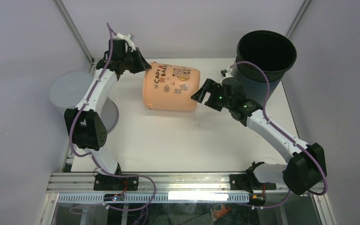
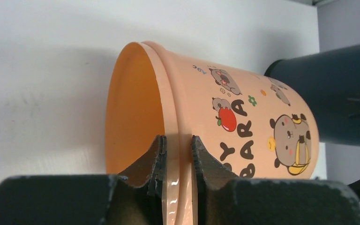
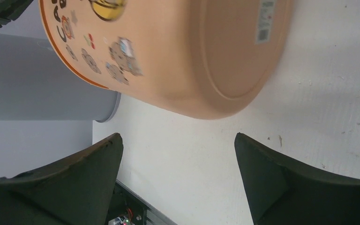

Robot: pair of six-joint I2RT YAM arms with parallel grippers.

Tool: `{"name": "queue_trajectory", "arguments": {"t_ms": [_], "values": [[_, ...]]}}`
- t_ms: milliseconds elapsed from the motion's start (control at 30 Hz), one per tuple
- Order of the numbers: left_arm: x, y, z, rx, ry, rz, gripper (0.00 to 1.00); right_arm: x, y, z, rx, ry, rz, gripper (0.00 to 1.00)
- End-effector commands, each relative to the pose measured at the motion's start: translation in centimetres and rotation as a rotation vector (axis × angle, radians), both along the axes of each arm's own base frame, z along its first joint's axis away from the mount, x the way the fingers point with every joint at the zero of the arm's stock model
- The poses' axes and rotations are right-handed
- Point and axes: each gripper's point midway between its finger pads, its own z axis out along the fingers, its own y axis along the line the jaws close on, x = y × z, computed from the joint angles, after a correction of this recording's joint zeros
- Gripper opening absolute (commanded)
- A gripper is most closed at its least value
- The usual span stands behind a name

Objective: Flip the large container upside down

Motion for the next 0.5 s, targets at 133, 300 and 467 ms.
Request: {"name": "queue_trajectory", "arguments": {"t_ms": [133, 300, 467], "values": [[0.0, 5.7, -4.6, -0.059, 0.109, 0.09, 0.0, 1.3, -0.8, 3.3, 0.005, -0.104, -0.033, 0.93], [-0.1, 6.8, -5.6, -0.179, 0.15, 0.06, 0.0, 1.4, -1.0, 3.2, 0.002, -0.102, -0.033, 0.93], [0.1, 7.4, -6.8, -0.152, 0.167, 0.09, 0.0, 1.5, -1.0, 3.4, 0.005, -0.11, -0.038, 0.93]]}}
